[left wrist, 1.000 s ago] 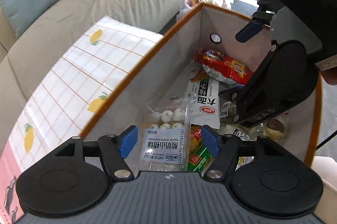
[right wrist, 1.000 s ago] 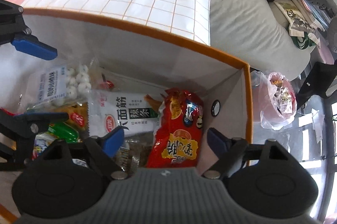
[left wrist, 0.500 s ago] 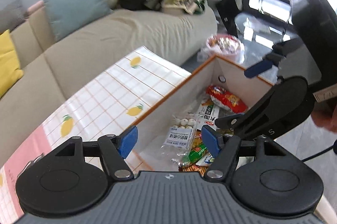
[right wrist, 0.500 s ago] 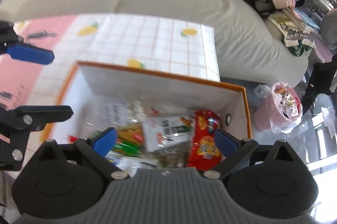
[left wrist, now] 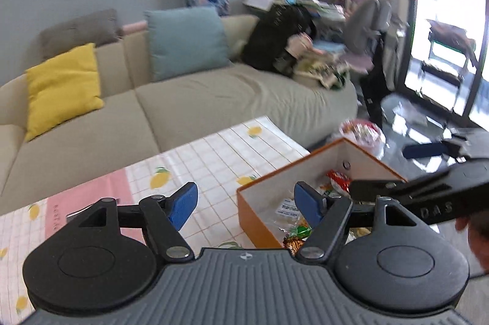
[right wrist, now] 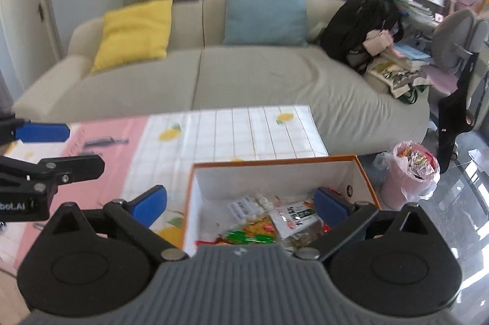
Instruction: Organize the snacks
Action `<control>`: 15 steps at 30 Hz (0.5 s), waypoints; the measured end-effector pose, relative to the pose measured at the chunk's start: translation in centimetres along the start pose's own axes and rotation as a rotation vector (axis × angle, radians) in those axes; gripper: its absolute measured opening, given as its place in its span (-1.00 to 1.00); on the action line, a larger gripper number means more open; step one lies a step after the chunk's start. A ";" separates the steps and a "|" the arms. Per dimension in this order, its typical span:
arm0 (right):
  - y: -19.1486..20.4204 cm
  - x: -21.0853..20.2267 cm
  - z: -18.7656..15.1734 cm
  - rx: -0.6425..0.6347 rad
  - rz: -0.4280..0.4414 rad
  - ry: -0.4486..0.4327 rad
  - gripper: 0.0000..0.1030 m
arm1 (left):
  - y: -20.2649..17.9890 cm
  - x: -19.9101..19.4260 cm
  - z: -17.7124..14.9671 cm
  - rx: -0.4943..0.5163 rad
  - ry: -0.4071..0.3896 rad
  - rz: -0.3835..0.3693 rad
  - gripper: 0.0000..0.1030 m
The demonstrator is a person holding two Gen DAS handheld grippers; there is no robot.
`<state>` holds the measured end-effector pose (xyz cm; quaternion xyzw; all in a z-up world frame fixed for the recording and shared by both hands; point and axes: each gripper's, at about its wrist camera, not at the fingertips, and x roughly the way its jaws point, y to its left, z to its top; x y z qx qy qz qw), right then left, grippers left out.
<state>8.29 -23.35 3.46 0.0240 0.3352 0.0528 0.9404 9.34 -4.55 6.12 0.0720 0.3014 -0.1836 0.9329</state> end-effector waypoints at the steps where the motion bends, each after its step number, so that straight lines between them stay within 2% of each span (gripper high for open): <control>1: 0.4 -0.8 -0.4 0.014 -0.001 -0.016 0.93 | 0.0 -0.7 -0.3 -0.007 -0.013 0.010 0.64; 6: 2.8 -4.1 -2.4 0.024 -0.031 -0.087 0.93 | 0.0 -3.1 -2.1 -0.051 -0.055 0.072 0.64; 11: 4.8 -6.3 -4.5 -0.001 -0.078 -0.131 0.93 | 0.6 -4.3 -4.2 -0.117 -0.044 0.096 0.64; 15: 6.1 -6.7 -6.6 -0.038 -0.098 -0.125 0.93 | 1.0 -5.2 -6.3 -0.150 -0.026 0.131 0.64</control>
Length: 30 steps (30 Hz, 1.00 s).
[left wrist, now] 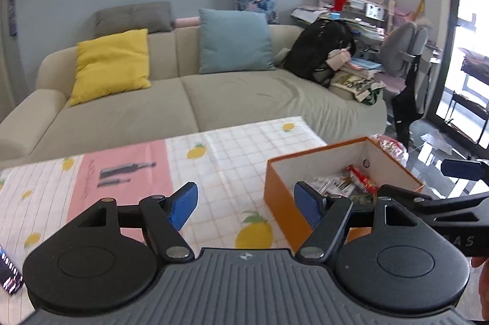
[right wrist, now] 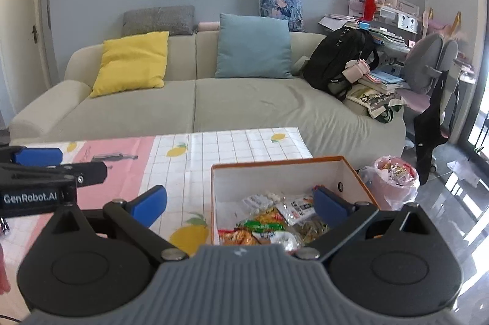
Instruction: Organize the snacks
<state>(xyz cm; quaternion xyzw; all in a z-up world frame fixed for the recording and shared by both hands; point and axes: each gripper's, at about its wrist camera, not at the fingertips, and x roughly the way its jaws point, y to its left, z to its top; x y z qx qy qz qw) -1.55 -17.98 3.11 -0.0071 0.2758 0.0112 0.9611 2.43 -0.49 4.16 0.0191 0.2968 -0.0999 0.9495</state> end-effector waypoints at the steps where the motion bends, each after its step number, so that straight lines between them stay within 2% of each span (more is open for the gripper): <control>1: 0.3 0.0 -0.5 -0.011 -0.007 0.006 0.93 | 0.1 -0.1 -0.4 -0.005 0.006 0.011 0.64; 5: 1.5 -0.1 -2.5 -0.025 -0.022 0.028 0.93 | 1.0 -0.7 -2.1 -0.045 0.023 0.043 0.65; 8: 1.8 -0.1 -3.5 -0.004 -0.012 0.037 0.93 | 1.3 -0.8 -3.2 -0.036 0.015 0.118 0.66; 12: 2.4 0.3 -4.8 0.008 -0.013 0.047 0.93 | 2.0 0.0 -4.2 -0.059 0.070 0.167 0.66; 14: 2.6 0.7 -5.3 0.008 -0.016 0.060 0.93 | 2.4 0.3 -4.6 -0.086 0.102 0.168 0.66; 24: 3.0 2.8 -7.0 0.026 -0.016 0.136 0.93 | 2.5 2.3 -6.5 -0.079 0.226 0.154 0.66; 30: 3.0 3.0 -7.2 0.038 -0.015 0.145 0.93 | 2.7 2.3 -6.7 -0.076 0.243 0.153 0.66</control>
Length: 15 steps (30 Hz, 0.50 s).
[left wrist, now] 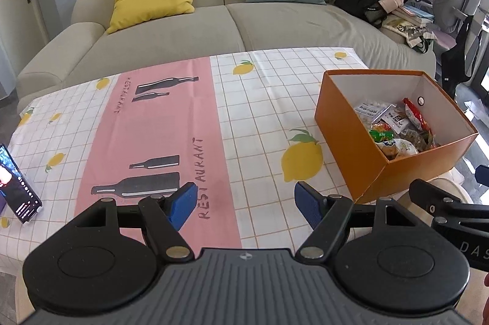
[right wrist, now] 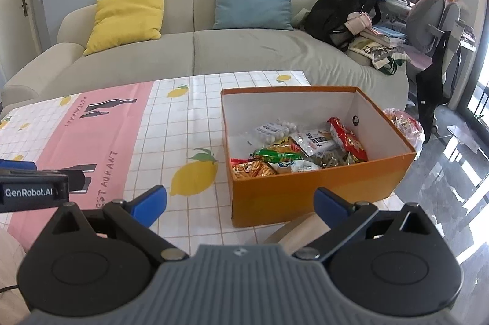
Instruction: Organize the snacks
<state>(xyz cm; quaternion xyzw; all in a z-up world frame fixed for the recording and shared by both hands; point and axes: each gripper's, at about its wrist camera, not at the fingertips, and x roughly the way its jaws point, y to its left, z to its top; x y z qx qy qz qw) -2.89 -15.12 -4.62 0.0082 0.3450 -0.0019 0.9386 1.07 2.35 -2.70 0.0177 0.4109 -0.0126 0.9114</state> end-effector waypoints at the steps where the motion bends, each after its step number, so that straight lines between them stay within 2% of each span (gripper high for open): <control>1: 0.0 0.0 0.0 0.001 0.002 -0.001 0.93 | 0.1 0.0 0.1 -0.001 0.001 0.000 0.66; 15: 0.6 -0.3 0.1 -0.012 0.009 -0.013 0.93 | 0.4 -0.5 0.2 -0.014 -0.015 0.000 0.66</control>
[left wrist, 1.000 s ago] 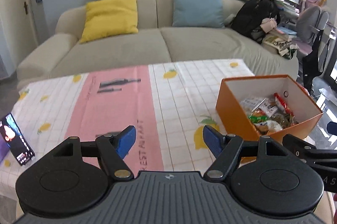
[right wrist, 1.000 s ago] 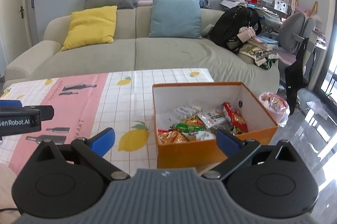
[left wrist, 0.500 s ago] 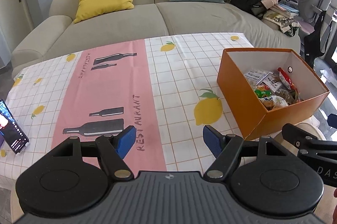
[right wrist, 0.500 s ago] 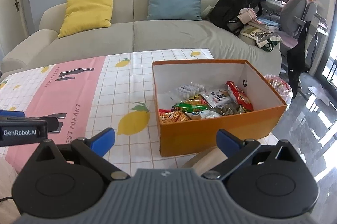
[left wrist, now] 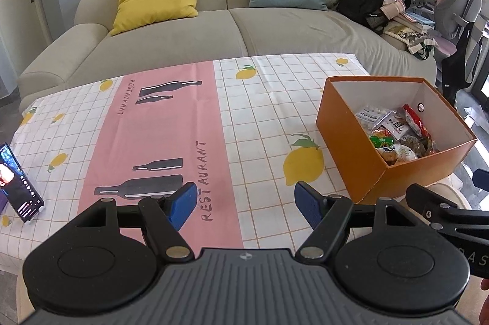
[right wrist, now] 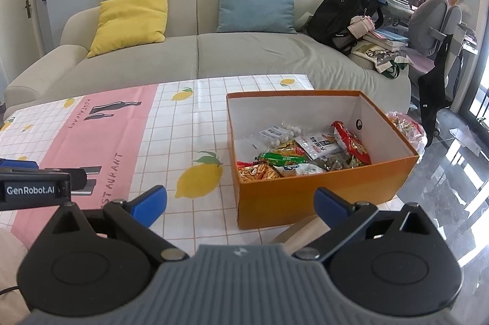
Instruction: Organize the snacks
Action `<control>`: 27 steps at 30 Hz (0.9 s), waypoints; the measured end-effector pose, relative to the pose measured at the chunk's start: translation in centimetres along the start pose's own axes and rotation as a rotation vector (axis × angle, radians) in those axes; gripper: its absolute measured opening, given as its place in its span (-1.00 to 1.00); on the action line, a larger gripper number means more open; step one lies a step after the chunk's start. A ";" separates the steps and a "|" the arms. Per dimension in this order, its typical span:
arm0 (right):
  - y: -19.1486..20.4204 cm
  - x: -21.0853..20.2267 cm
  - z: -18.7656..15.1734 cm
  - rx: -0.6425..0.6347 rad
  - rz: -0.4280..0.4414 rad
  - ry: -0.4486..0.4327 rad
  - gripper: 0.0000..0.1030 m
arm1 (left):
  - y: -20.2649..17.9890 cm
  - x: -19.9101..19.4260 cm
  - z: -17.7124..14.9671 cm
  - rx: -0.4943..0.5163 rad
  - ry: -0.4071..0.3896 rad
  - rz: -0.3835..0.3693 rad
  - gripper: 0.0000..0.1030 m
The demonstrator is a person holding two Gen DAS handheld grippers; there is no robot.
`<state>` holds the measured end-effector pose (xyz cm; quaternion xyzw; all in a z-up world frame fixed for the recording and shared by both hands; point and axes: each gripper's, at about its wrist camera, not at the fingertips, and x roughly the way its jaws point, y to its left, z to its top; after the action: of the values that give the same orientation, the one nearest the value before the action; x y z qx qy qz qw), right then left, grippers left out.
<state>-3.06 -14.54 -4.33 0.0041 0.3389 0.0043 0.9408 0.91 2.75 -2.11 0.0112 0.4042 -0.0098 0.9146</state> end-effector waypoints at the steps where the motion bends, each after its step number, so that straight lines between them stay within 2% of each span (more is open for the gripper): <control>1: 0.0 0.0 0.0 -0.001 -0.001 -0.001 0.93 | 0.0 0.0 0.0 -0.001 0.000 -0.001 0.66; 27: 0.0 -0.2 0.1 -0.017 0.000 -0.010 0.93 | -0.3 -0.6 0.2 -0.009 -0.016 0.003 0.73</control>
<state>-3.21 -14.57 -4.14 -0.0039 0.3340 0.0074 0.9426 0.62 2.46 -1.56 0.0075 0.3968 -0.0065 0.9178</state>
